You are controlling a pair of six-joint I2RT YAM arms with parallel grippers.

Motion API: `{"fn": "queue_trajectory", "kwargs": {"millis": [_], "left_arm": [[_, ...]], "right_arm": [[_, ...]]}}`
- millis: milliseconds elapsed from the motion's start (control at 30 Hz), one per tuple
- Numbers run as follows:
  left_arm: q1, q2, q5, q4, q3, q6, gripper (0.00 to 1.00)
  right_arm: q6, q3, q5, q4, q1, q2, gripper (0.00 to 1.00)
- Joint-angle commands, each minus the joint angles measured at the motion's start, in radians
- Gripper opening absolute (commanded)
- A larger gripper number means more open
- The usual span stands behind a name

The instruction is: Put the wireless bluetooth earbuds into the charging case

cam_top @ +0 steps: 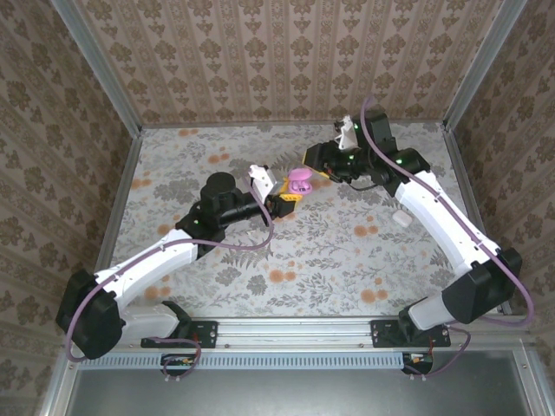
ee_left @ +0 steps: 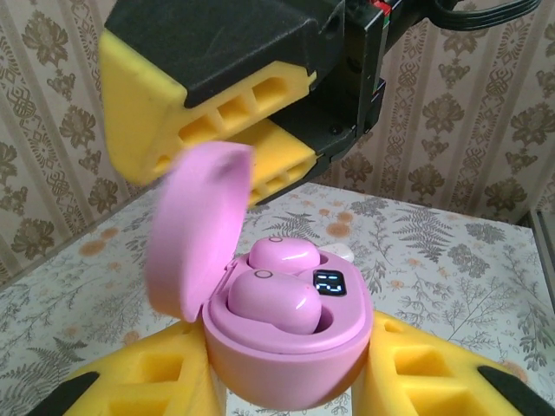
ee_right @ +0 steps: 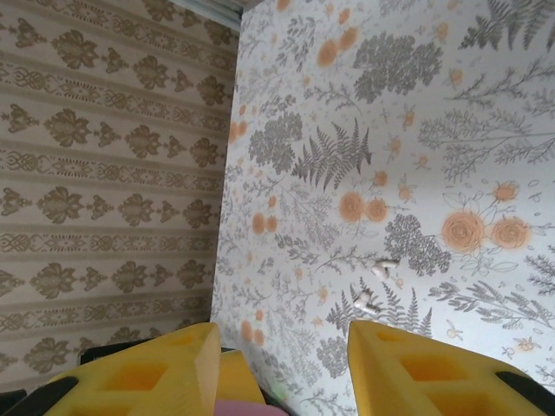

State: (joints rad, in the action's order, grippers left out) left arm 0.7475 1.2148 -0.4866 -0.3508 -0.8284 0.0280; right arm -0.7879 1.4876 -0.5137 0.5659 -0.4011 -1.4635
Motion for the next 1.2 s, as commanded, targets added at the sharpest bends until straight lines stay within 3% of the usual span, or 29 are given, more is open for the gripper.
{"fn": "queue_trajectory", "kwargs": {"millis": [0, 333, 600, 733, 1167], "left_arm": [[0.01, -0.034, -0.004, -0.018, -0.03, 0.025, 0.35], [0.01, -0.037, 0.029, -0.038, -0.027, 0.025, 0.34], [0.009, -0.036, 0.057, -0.142, -0.001, -0.049, 0.35], [0.009, -0.035, 0.066, -0.163, -0.001, -0.056, 0.35], [0.01, -0.023, 0.073, -0.186, -0.006, -0.07, 0.35]], "right_arm": [[-0.013, 0.006, -0.108, -0.02, 0.0, -0.008, 0.46], [0.013, -0.102, -0.145, -0.023, 0.002, 0.065, 0.48], [-0.174, -0.274, -0.322, -0.305, 0.052, 0.156, 0.59], [-0.28, -0.288, -0.408, -0.355, 0.057, 0.137, 0.62], [-0.432, -0.361, -0.527, -0.586, 0.056, 0.14, 0.52]]}}
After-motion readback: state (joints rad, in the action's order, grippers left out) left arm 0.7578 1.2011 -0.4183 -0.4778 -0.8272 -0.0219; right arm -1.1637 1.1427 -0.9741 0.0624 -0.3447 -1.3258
